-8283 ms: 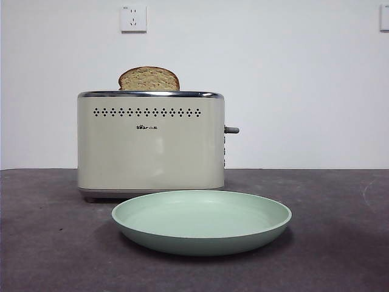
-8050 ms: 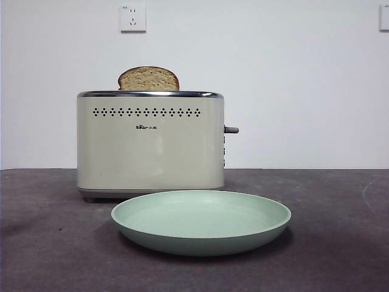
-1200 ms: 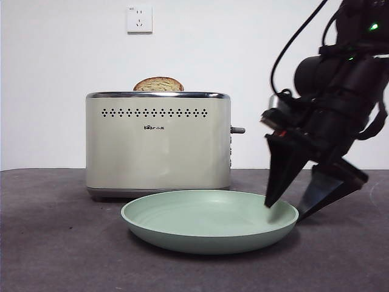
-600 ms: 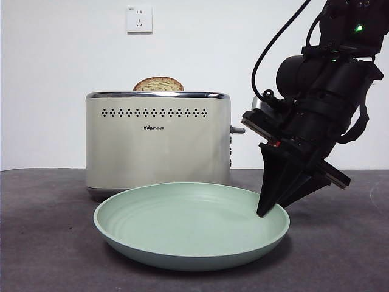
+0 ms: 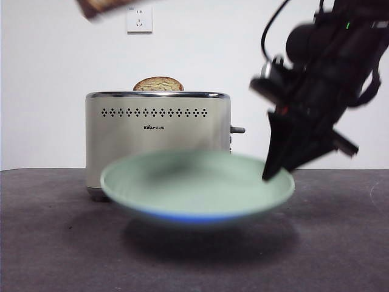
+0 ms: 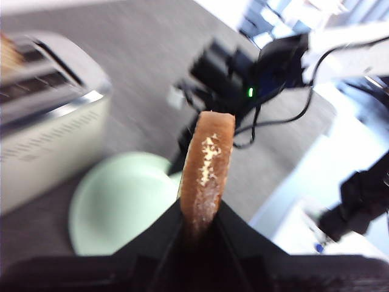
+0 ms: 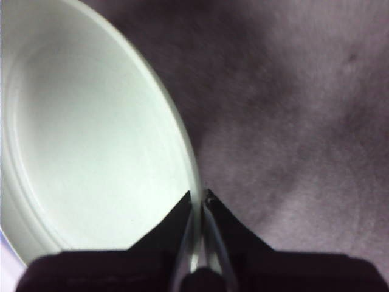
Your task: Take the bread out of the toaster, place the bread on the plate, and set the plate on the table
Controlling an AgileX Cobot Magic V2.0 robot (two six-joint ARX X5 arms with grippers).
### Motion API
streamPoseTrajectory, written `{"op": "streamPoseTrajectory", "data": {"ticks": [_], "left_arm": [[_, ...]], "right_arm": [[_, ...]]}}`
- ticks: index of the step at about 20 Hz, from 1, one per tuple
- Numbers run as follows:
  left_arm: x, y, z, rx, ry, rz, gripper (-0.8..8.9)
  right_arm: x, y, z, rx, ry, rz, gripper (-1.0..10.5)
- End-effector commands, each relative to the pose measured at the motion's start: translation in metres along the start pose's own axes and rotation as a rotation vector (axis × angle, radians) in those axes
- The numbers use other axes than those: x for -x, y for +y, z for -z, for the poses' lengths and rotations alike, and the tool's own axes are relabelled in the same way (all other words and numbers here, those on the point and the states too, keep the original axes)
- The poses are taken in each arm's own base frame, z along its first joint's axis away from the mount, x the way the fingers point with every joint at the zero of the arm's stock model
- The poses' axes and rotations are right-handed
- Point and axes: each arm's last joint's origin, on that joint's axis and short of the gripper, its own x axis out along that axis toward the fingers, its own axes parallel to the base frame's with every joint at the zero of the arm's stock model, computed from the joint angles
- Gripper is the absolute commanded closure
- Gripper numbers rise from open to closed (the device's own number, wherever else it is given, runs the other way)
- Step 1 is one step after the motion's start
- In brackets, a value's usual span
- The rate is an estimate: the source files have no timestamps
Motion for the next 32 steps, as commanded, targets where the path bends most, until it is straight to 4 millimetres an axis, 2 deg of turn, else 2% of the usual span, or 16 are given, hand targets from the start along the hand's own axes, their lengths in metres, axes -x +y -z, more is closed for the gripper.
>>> {"op": "streamPoseTrajectory", "data": {"ticks": [1,8,13,23,27,28,31,32], "left_arm": [[-0.03,0.011,-0.004,0.009,0.072,0.073,8.22],[-0.09,0.036,-0.008,0.071,0.181,0.171,8.22],[-0.121,0.047,-0.011,0.115,0.181,0.292,8.22],[-0.181,0.071,0.009,0.22,0.324,0.306,8.22],[-0.188,0.075,0.014,0.195,0.339,0.11,8.08],[-0.188,0.075,0.014,0.194,0.341,0.103,7.8],[-0.188,0.076,0.014,0.204,0.346,0.087,4.63],[-0.188,0.075,0.014,0.21,0.347,0.088,4.31]], "right_arm": [[0.02,0.01,0.0,0.024,-0.067,-0.011,9.6],[0.069,0.028,0.012,0.053,-0.186,0.008,9.6],[0.088,0.034,0.024,0.047,-0.193,0.018,9.6],[0.092,0.036,0.03,0.032,-0.167,0.012,9.6],[0.092,0.036,0.03,0.033,-0.168,0.012,9.6],[0.092,0.036,0.03,0.033,-0.168,0.012,9.6],[0.092,0.036,0.03,0.036,-0.169,0.013,9.6],[0.092,0.036,0.03,0.037,-0.168,0.013,9.6]]}}
